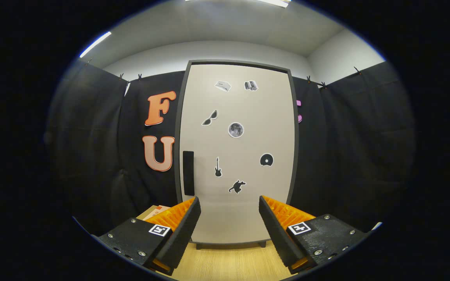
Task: Open the shoe cabinet door, grab the shoes and put them into the shoe cabinet, then close the shoe cabinet door.
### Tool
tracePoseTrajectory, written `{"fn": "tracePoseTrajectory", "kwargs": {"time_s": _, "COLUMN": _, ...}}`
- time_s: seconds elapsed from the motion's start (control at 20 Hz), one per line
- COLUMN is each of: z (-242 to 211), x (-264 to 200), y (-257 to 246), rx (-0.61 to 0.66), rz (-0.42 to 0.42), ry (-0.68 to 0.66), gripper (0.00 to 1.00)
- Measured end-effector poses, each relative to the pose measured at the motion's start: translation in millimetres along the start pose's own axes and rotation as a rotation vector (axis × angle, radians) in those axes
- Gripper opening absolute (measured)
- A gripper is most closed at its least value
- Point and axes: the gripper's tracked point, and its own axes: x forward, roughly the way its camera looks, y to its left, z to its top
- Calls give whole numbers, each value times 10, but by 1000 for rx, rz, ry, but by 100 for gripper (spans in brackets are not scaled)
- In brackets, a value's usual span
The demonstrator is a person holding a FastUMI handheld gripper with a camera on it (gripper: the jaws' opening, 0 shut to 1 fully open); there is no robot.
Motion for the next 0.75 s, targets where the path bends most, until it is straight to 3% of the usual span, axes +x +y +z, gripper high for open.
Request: {"fn": "tracePoseTrajectory", "kwargs": {"time_s": 0.75, "z": -75, "x": -303, "y": -104, "rx": -42, "rz": -9, "ry": 7, "gripper": 94}}
